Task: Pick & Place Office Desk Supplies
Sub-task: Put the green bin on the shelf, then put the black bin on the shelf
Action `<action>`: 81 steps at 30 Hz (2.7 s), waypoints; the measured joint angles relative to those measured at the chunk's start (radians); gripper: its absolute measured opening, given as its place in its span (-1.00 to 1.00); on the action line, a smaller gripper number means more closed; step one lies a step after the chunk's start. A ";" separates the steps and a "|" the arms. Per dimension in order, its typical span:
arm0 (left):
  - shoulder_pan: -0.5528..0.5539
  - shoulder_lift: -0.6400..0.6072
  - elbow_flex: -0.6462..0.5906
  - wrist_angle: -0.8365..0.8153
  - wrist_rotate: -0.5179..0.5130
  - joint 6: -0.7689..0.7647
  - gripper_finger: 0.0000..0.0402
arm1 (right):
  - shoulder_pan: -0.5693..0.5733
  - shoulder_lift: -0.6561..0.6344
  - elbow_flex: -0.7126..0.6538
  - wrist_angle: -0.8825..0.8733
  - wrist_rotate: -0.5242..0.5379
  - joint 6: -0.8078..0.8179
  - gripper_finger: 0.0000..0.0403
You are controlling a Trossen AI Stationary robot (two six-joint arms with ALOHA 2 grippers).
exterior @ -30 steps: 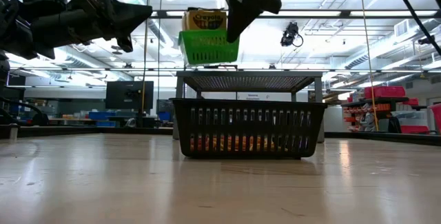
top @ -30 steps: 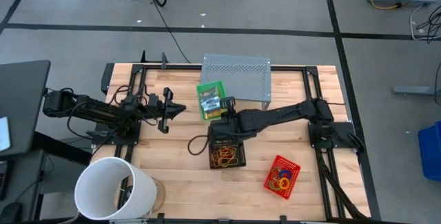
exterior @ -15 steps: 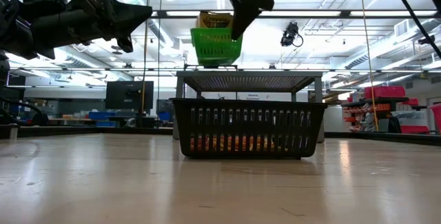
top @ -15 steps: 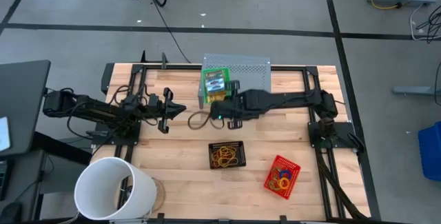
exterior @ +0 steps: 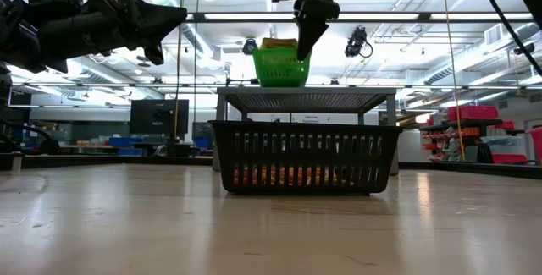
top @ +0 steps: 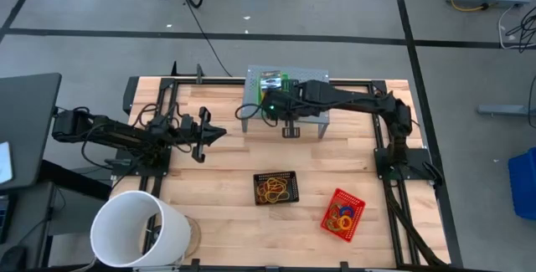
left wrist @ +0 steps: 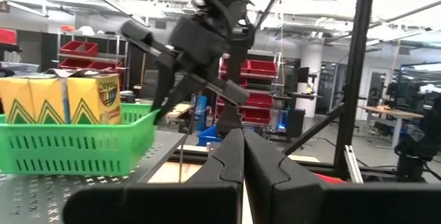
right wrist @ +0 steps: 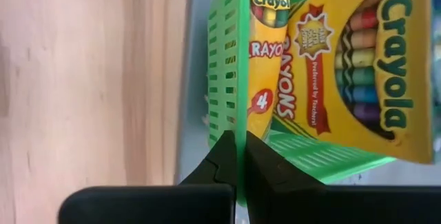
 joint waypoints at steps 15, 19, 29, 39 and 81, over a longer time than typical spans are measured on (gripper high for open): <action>0.000 0.000 0.000 -0.003 0.008 0.001 -0.99 | -0.041 -0.003 0.000 -0.141 -0.059 0.070 -0.97; 0.000 0.000 0.000 -0.003 0.009 0.001 -0.99 | -0.042 -0.003 0.000 -0.137 -0.067 0.073 -0.97; 0.000 0.000 0.000 -0.003 0.008 0.001 -0.99 | -0.042 0.000 0.000 -0.125 -0.061 0.120 -0.62; 0.000 0.000 0.000 -0.005 0.015 0.005 -0.99 | 0.005 0.000 -0.001 -0.124 0.050 0.122 -0.24; -0.033 0.000 0.111 -0.733 0.006 -0.020 -0.99 | 0.606 0.003 -0.595 0.300 0.009 -0.382 -0.21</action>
